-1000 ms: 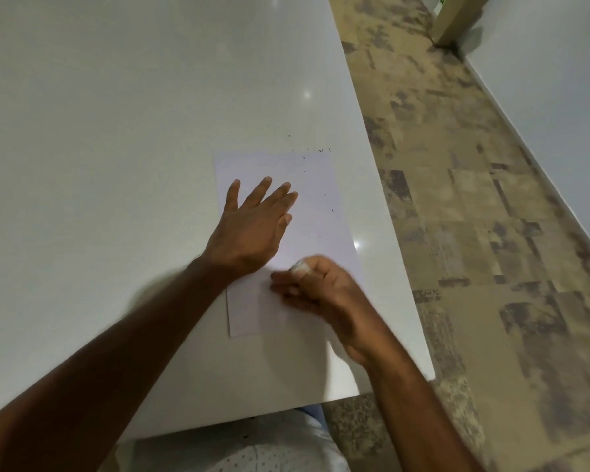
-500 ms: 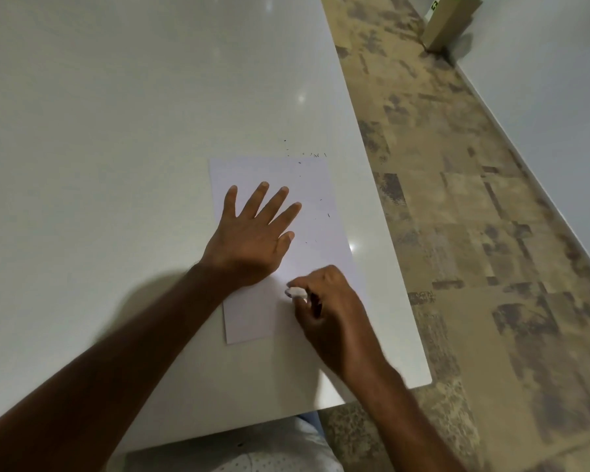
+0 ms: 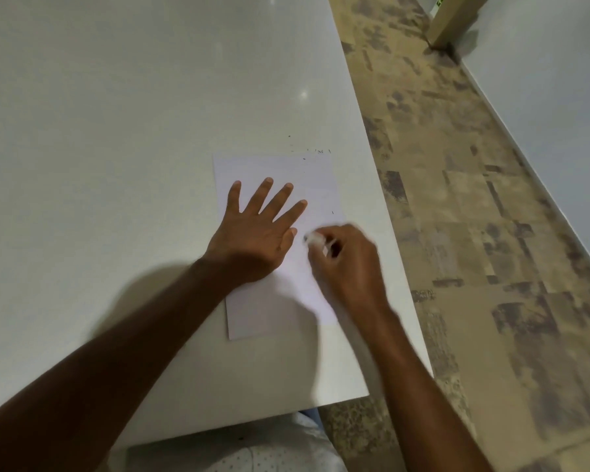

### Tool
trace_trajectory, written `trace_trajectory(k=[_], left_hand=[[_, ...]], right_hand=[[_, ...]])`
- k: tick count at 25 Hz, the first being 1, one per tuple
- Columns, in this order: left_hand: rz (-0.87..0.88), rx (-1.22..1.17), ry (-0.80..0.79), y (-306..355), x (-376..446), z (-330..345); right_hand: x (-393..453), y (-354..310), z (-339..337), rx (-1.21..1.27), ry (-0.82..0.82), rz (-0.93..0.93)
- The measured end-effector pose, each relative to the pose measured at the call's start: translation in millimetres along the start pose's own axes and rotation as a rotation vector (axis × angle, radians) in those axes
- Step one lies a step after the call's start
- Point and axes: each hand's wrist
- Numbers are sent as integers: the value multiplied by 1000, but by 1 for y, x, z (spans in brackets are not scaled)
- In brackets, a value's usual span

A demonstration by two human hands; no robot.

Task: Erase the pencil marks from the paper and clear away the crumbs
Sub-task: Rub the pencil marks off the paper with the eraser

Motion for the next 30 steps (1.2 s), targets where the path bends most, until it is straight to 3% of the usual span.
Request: trace_trajectory(k=[2, 4, 8, 9, 13, 14, 17, 18, 21, 22, 26, 27, 30], left_hand=[[-16, -19, -12, 0, 1, 0], [-14, -15, 15, 0, 0, 0], [8, 0, 44, 0, -1, 5], [1, -15, 28, 0, 0, 4], [-32, -57, -15, 0, 2, -1], [-37, -53, -16, 1, 1, -1], [-36, -42, -6, 2, 0, -2], [-34, -47, -5, 1, 1, -2], [-24, -43, -22, 0, 0, -4], [-23, -38, -23, 1, 0, -4], [-30, -48, -28, 1, 0, -5], [-29, -54, -33, 1, 1, -5], [-29, -45, -38, 1, 0, -6]], right_hand=[[38, 0, -13, 9, 104, 75], [34, -2, -16, 10, 108, 52], [-68, -22, -10, 5, -257, 31], [-66, -13, -9, -9, -249, 38], [-7, 10, -33, -18, 87, 135], [-15, 8, -31, -9, 48, 132], [-80, -8, -10, 2, -266, -9], [-79, -3, -9, 12, -254, -35], [-26, 15, -30, -20, 32, 86], [-20, 16, -36, -22, 57, 90], [-79, -7, -10, -5, -257, -76], [-76, -2, -9, -6, -242, -93], [-25, 18, -28, -39, 16, 88]])
Point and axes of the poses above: each hand's wrist, its own x-axis towards the middle knuckle, its own z-axis out of the palm, y = z × x
